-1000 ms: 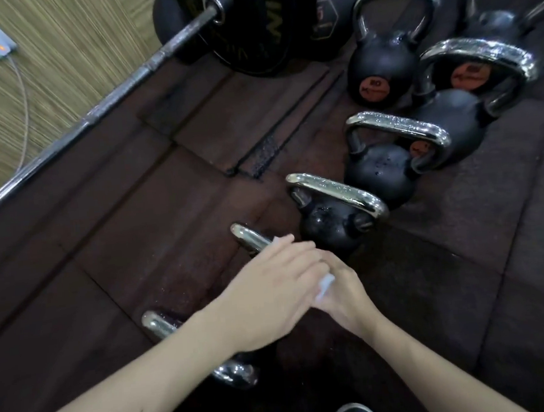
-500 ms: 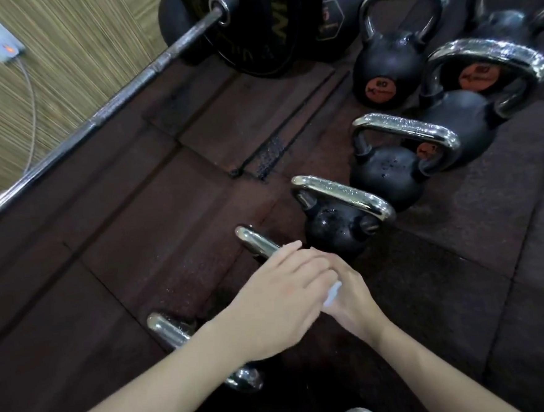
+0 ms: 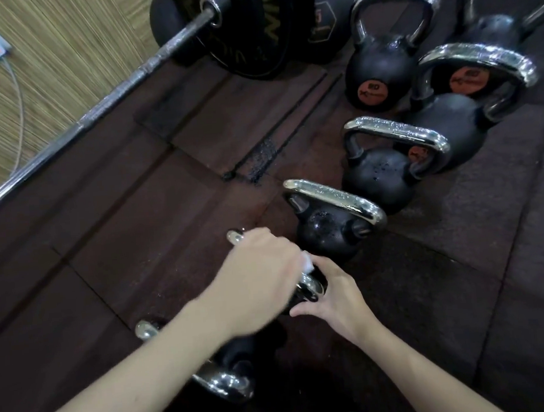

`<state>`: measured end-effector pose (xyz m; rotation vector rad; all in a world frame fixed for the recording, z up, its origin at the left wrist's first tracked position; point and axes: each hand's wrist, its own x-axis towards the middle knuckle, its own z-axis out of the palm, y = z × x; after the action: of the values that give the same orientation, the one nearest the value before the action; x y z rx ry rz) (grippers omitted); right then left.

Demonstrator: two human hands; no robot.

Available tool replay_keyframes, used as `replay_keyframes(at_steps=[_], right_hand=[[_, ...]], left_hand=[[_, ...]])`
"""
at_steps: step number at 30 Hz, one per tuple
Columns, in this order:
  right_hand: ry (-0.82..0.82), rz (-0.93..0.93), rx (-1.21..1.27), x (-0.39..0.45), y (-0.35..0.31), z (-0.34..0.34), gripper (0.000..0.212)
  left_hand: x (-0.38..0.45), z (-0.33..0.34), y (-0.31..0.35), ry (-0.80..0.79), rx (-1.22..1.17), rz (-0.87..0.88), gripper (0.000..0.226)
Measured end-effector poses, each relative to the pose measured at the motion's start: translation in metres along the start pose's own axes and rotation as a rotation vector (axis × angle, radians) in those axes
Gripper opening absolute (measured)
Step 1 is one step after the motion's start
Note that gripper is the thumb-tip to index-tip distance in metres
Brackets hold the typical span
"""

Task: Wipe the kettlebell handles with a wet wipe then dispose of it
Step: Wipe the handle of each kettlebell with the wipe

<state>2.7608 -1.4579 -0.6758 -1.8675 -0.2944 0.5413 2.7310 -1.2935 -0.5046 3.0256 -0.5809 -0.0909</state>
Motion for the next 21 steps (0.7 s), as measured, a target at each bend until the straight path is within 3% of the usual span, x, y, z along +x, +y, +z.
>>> replay_keyframes(at_steps=[2,5,9,12,14,16,18,21], right_hand=[[-0.005,0.002,0.031,-0.004,0.000,-0.001,0.105],[-0.003,-0.005,0.011,-0.004,-0.001,0.000,0.105],[0.003,0.003,-0.007,0.001,0.000,0.002,0.118],[-0.009,0.009,0.008,0.001,0.002,0.003,0.118],[0.007,-0.001,0.009,0.001,0.002,0.003,0.118],[0.023,-0.008,0.005,0.001,-0.001,0.003,0.117],[0.016,-0.006,0.006,0.001,-0.002,0.002,0.111],[0.024,-0.001,0.036,-0.002,-0.002,0.000,0.101]], left_hand=[[-0.014,0.015,0.017,-0.033,0.002,0.161,0.024],[-0.034,0.030,-0.003,0.028,0.038,0.193,0.044],[-0.039,0.027,-0.053,0.124,-0.183,-0.100,0.040],[-0.029,0.017,-0.068,0.068,-0.424,-0.444,0.035],[-0.011,0.011,-0.063,-0.001,-0.407,-0.486,0.044],[0.004,0.008,-0.044,-0.065,-0.186,-0.359,0.040],[0.010,0.008,-0.011,-0.035,0.030,-0.140,0.018],[-0.009,0.021,0.021,-0.033,-0.028,0.052,0.020]])
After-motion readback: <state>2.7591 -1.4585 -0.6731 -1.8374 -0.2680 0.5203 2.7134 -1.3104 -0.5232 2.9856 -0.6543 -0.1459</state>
